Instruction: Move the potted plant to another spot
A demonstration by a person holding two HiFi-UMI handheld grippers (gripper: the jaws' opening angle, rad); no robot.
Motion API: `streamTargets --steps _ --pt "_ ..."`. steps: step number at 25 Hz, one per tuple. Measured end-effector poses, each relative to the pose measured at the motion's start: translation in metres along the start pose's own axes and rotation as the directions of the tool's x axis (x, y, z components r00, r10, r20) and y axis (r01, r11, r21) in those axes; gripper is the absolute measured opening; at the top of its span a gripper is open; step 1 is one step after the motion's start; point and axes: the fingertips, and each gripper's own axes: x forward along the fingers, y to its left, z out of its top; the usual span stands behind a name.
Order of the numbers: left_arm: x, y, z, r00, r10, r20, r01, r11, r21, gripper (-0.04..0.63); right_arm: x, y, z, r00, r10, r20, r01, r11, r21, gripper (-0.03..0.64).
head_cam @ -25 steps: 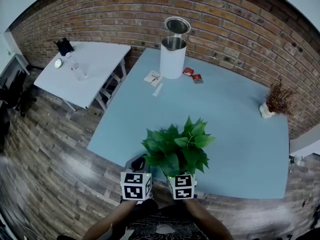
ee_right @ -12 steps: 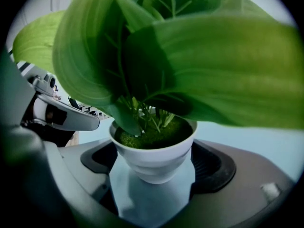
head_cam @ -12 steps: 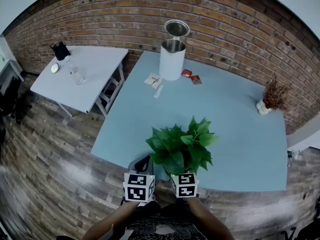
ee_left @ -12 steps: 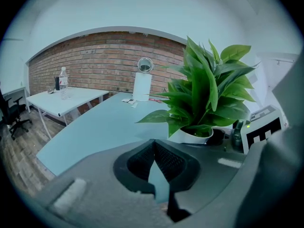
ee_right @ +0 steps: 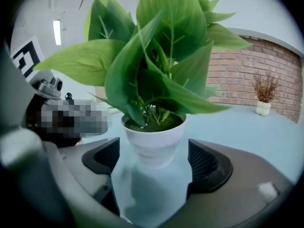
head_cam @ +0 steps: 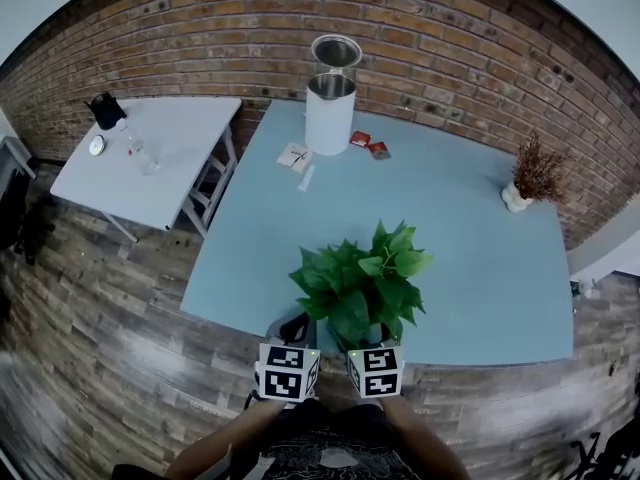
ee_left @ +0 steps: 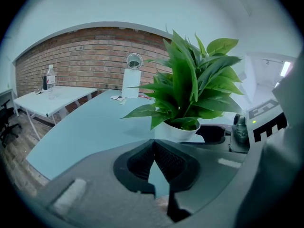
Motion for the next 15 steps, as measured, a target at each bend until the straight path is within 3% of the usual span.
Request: streamTargets --steps 15 --pt "-0.009 -0.070 -0.008 1.000 -0.020 0.009 0.019 0.999 0.038 -0.001 -0.063 -0.032 -0.015 1.000 -0.030 0.005 0.030 0.998 0.054 0.233"
